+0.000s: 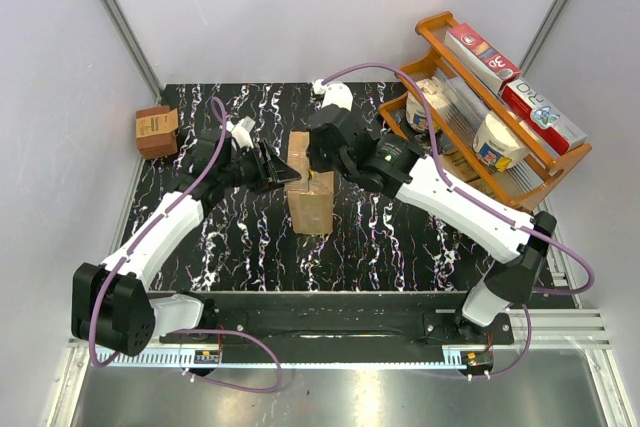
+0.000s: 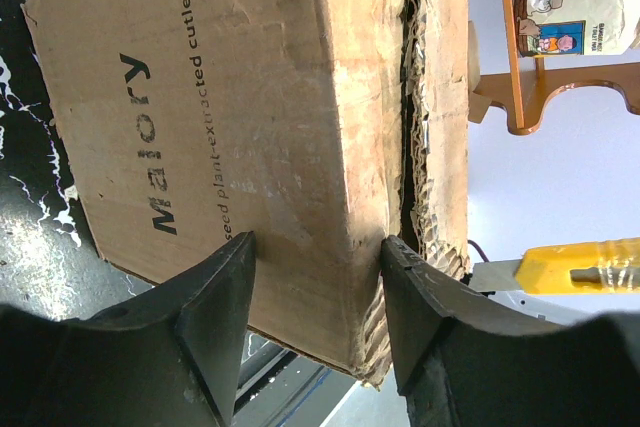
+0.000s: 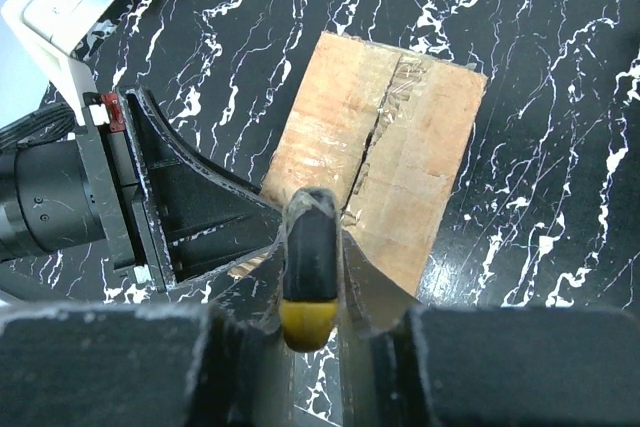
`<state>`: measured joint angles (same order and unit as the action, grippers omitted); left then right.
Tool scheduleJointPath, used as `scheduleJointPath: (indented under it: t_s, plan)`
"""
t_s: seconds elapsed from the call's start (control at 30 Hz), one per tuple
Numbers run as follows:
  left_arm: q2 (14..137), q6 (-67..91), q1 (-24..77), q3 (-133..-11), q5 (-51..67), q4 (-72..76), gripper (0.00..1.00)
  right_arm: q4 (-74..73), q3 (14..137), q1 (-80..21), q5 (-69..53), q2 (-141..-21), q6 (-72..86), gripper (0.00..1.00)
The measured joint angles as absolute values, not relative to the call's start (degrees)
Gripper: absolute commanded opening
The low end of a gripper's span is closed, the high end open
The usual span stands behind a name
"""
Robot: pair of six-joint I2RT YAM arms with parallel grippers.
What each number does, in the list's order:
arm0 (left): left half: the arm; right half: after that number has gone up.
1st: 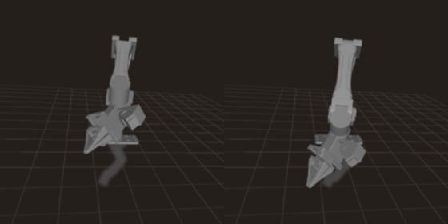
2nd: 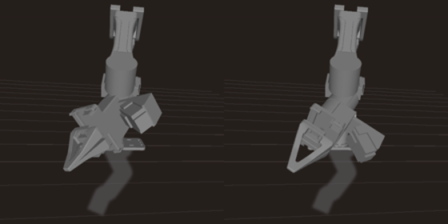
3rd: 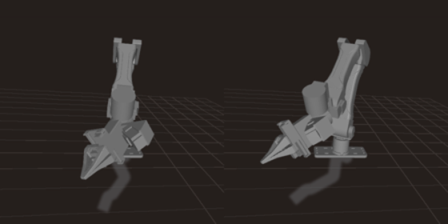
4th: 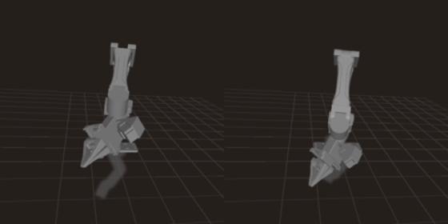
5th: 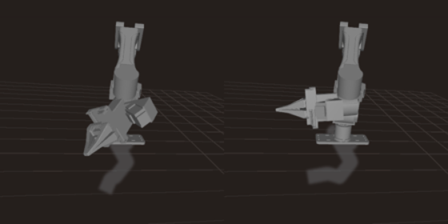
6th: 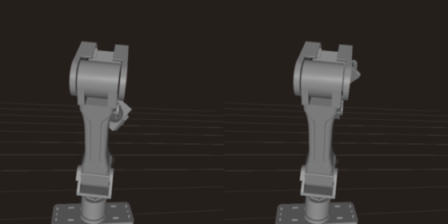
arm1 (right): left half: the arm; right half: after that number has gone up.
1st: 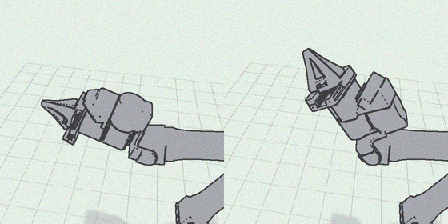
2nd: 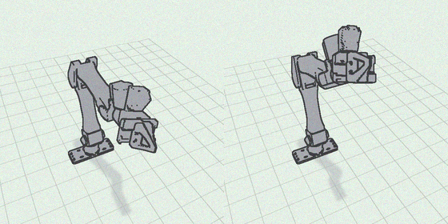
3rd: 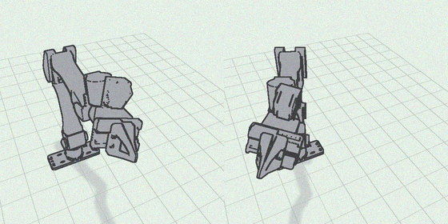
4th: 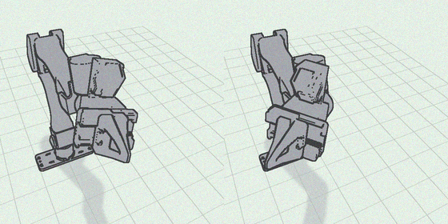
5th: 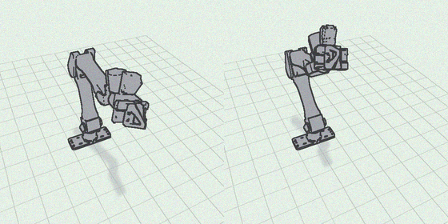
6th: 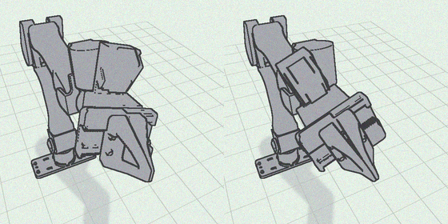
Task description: Unpack the express box
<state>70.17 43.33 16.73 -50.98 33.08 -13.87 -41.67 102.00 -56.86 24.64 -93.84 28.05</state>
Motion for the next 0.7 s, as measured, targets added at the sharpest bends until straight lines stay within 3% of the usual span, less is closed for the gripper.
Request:
scheduleJointPath:
  t_s: [0.53,0.7]
  plan:
    - [70.17,42.72,16.73,-50.98,33.04,-13.87,0.47,-41.95,103.68,-56.84,26.81,-96.88,26.55,0.0]
    - [70.17,42.0,16.84,-51.0,33.08,-13.72,0.5,-41.8,105.78,-56.6,27.59,-97.01,25.17,0.0]
